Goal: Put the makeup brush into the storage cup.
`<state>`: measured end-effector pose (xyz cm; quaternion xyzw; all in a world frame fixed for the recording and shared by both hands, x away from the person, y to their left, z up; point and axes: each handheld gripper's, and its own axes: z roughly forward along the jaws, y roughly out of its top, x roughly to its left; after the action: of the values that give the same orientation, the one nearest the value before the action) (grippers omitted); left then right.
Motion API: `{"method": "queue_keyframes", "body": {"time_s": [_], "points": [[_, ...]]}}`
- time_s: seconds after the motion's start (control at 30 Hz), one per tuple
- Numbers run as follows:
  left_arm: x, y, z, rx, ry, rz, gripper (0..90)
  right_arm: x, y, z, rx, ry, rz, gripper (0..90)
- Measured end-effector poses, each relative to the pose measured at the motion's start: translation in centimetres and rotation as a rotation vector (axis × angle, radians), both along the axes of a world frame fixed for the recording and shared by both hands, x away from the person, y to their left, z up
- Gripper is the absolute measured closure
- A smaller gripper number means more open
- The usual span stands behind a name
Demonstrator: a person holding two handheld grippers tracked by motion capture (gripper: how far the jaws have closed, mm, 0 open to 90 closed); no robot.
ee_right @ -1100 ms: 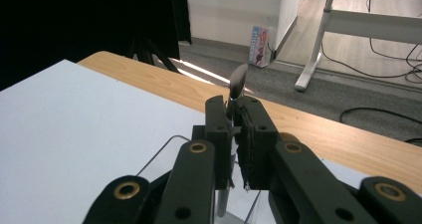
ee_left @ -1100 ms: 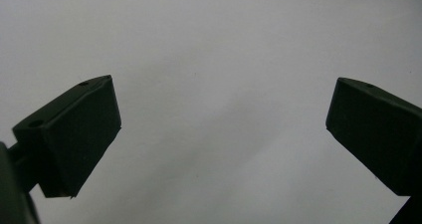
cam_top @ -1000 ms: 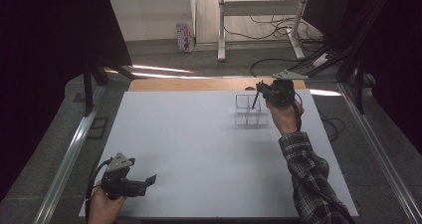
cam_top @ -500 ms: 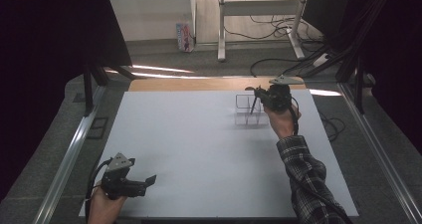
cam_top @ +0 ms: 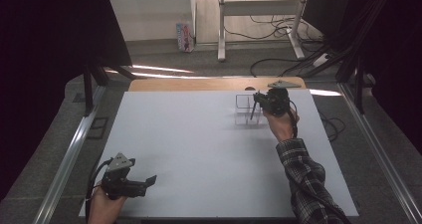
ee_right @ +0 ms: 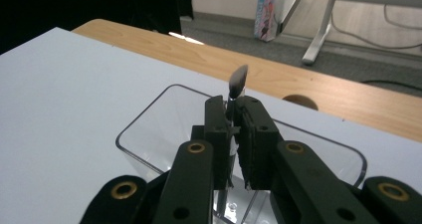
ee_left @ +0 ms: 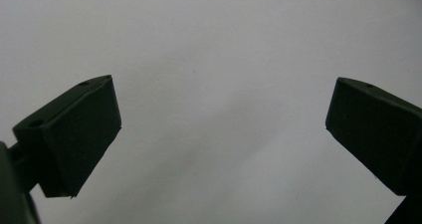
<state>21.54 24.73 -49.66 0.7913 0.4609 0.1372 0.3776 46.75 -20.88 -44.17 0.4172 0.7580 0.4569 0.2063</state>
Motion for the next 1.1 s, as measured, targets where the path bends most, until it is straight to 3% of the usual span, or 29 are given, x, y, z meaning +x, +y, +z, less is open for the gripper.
{"method": "queue_keyframes", "body": {"time_s": [0.1,0.27,0.5,1.1], "points": [[0.0,0.0,0.0,0.0,0.001,0.0,1.5,0.4,-0.1,0.1,0.033,-0.004,-0.008,37.3],[0.0,0.0,0.0,-0.001,0.002,0.0,1.5,1.0,-0.2,0.3,0.062,-0.004,-0.011,11.9],[0.0,0.0,0.0,-0.001,0.003,-0.001,1.4,1.1,-0.2,0.3,0.028,-0.002,-0.044,5.1],[0.0,0.0,0.0,-0.003,0.004,0.0,1.3,0.3,-0.3,1.3,0.008,0.005,-0.005,2.2]]}}
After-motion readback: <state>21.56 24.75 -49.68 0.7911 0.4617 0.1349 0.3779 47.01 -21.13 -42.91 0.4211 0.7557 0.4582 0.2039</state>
